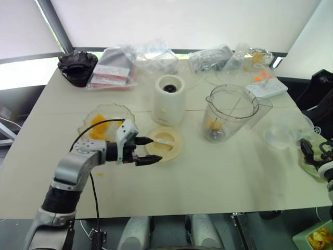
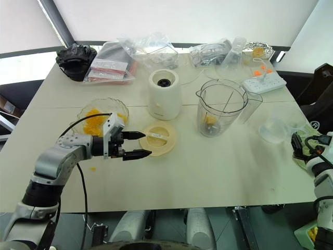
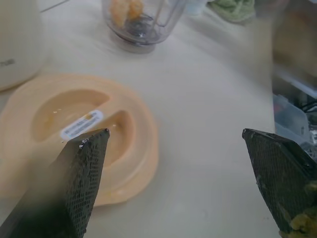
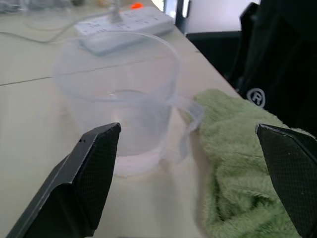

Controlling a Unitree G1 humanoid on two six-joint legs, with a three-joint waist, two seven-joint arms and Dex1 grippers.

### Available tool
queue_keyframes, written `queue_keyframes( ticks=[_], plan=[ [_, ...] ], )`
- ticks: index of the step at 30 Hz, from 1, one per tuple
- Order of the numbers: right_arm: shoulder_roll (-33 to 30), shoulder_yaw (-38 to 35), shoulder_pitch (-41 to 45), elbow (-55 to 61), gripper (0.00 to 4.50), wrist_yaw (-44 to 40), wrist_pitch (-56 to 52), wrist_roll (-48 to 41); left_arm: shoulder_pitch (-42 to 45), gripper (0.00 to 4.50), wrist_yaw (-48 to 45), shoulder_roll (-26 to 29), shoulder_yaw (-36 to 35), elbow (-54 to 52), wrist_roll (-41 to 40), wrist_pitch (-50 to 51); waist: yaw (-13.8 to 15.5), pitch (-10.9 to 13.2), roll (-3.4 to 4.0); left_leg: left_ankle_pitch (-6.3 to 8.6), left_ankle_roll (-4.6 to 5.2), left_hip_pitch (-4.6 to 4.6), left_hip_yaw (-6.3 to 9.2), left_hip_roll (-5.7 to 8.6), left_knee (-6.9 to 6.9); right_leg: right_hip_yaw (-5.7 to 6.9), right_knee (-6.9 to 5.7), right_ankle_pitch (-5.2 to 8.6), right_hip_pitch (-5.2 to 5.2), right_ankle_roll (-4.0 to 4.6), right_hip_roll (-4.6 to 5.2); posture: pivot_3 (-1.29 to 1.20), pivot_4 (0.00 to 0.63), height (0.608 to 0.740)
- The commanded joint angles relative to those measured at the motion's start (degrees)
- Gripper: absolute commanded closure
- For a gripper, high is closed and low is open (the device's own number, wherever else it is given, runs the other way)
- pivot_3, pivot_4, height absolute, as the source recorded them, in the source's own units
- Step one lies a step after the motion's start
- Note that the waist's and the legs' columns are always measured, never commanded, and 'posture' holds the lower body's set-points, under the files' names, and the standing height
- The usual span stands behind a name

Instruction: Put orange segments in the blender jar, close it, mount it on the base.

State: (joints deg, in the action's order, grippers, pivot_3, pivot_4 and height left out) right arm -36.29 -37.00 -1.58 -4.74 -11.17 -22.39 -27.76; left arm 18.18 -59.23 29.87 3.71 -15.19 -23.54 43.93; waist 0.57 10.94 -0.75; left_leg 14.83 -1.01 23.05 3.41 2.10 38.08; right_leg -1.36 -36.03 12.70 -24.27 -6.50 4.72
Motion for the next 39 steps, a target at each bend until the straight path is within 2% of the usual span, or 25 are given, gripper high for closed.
queue_keyframes(
  ticks=[1,11,18,39],
  plan=[
    [-0.04,-1.33,2.31,-3.94,0.0,0.57,3.3,1.88,-0.77,0.02,3.06,-1.14,1.15,-4.13,-1.66,0.83,0.0,-0.04,0.07,0.0,0.0,-0.01,-0.01,0.0,0.0,0.0,0.0,0.0,0.01,0.0,0.0,0.0,0.15,0.74],
    [0.09,0.3,7.31,-12.46,0.0,1.45,7.55,5.8,0.27,0.02,7.08,-2.31,3.45,-4.97,-2.6,1.1,-0.71,-0.15,0.26,0.02,0.03,-0.2,-0.14,0.05,-0.06,0.0,-0.01,-0.01,0.17,-0.04,-0.03,0.0,0.15,0.74],
    [0.84,0.69,10.08,-15.64,0.0,2.35,9.1,6.74,0.75,0.02,8.4,-2.46,4.85,-6.06,-3.27,1.16,-1.5,-0.15,0.27,0.07,0.12,-0.75,-0.1,0.03,-0.11,0.03,0.15,0.08,0.79,0.07,-0.04,0.0,0.15,0.74],
    [0.54,3.53,16.62,-24.42,0.0,2.44,13.91,9.43,0.02,0.02,10.33,-1.55,5.02,-7.45,-4.02,0.74,-1.54,-0.14,0.3,0.1,0.17,-0.75,-0.1,0.03,-0.12,0.01,0.22,0.09,0.81,0.09,-0.04,0.0,0.15,0.74]
  ],
)
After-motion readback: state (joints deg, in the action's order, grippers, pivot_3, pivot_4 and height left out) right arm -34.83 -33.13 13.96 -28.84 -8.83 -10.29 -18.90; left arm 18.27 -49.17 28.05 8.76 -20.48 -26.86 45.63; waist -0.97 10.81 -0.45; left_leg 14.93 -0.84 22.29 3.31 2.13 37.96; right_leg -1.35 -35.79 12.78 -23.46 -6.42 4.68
